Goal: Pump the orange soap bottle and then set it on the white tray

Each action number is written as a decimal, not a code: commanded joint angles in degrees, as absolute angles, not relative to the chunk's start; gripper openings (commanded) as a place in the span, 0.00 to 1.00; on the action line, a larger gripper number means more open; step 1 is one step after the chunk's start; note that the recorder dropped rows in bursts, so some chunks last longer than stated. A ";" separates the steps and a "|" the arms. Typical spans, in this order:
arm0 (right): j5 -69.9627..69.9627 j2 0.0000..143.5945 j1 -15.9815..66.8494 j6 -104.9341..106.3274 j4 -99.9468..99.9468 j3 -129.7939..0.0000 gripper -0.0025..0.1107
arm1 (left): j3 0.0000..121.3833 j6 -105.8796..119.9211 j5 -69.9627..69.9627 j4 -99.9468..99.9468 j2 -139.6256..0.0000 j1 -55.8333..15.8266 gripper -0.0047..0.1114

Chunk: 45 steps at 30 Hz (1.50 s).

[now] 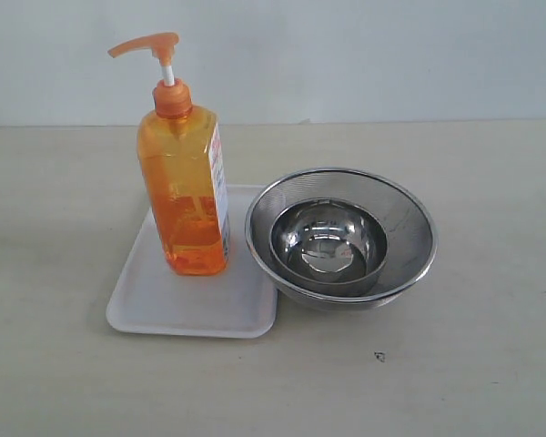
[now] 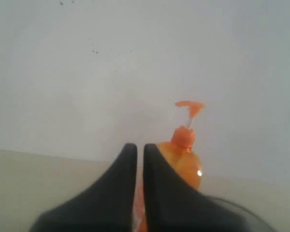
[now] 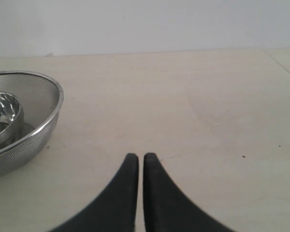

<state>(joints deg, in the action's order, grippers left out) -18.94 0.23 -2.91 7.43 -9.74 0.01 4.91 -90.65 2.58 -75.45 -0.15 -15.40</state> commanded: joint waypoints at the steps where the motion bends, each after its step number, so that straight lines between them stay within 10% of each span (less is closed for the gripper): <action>1: -18.41 0.00 -2.88 7.59 -9.81 0.00 0.03 | 4.58 -95.18 3.47 -61.43 0.00 -15.85 0.08; 12: -18.41 0.00 -2.88 7.59 -9.81 0.00 0.03 | 1.63 -23.34 2.55 -9.81 0.00 -15.85 0.08; 45: -18.31 0.00 -2.88 7.59 -9.93 0.00 0.03 | 0.00 -18.35 18.09 -12.86 0.00 -5.15 0.08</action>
<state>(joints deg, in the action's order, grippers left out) -18.94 0.23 -2.91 7.43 -9.85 0.01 0.17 -18.73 18.01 -12.62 -0.15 -5.30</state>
